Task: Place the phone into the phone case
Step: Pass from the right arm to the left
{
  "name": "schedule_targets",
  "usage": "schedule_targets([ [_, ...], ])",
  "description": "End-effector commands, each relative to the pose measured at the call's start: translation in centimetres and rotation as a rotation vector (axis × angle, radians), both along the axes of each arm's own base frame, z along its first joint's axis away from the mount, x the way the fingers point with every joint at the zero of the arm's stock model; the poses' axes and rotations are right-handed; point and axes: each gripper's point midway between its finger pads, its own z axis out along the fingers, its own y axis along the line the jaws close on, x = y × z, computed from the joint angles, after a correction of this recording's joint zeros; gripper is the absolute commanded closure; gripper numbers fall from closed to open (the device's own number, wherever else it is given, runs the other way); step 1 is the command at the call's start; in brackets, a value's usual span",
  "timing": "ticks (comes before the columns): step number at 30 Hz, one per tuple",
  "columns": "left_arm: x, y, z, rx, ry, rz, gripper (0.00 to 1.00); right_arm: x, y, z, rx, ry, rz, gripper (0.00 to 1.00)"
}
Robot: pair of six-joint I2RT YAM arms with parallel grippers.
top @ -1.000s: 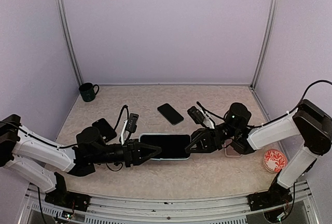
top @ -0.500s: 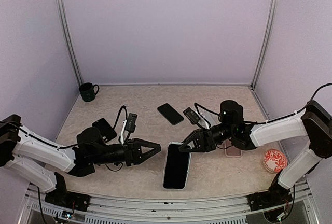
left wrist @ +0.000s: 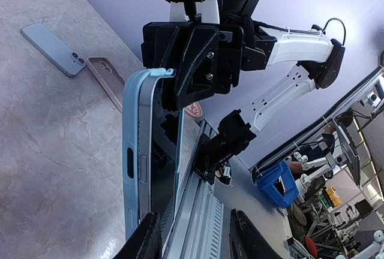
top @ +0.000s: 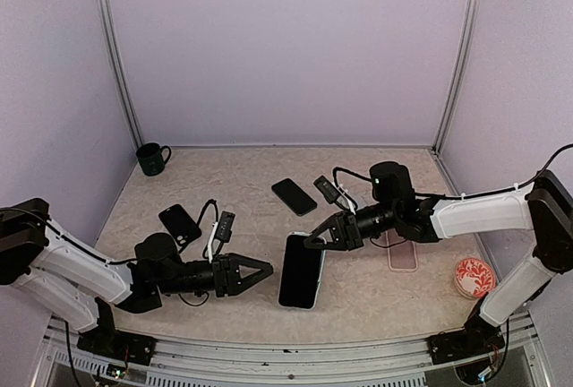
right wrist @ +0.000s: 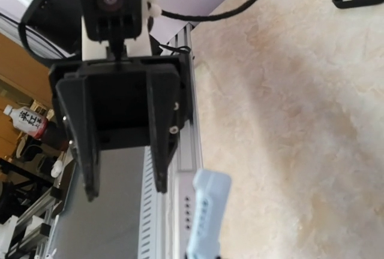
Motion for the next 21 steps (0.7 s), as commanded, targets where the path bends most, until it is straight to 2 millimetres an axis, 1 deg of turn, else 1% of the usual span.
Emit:
schedule_targets([
  [1, -0.6, -0.7, 0.7, -0.018, -0.032, -0.037, 0.57, -0.3, 0.1, 3.0, 0.086, -0.078, 0.046, 1.0],
  [6, -1.4, -2.3, 0.7, -0.015, -0.04, -0.114, 0.46, -1.3, -0.3, 4.4, 0.133, -0.125, 0.103, 1.0],
  [9, -1.4, -3.5, 0.5, -0.001, -0.047, -0.137, 0.42, -2.0, -0.6, 5.2, 0.165, -0.14, 0.134, 1.0],
  [10, -1.4, -3.7, 0.3, 0.002, -0.046, -0.139, 0.42, -2.3, -0.7, 5.4, 0.175, -0.145, 0.141, 1.0],
  [14, -1.6, -4.4, 0.7, -0.026, -0.049, -0.167, 0.42, -3.4, -1.4, 6.2, 0.21, -0.153, 0.173, 1.0],
  [18, -2.4, -5.0, 1.2, -0.054, -0.054, -0.213, 0.41, -4.3, -2.1, 7.0, 0.245, -0.165, 0.193, 1.0],
  [21, -2.5, -5.6, 1.2, -0.048, -0.055, -0.234, 0.41, -5.0, -2.4, 7.4, 0.264, -0.168, 0.212, 1.0],
])
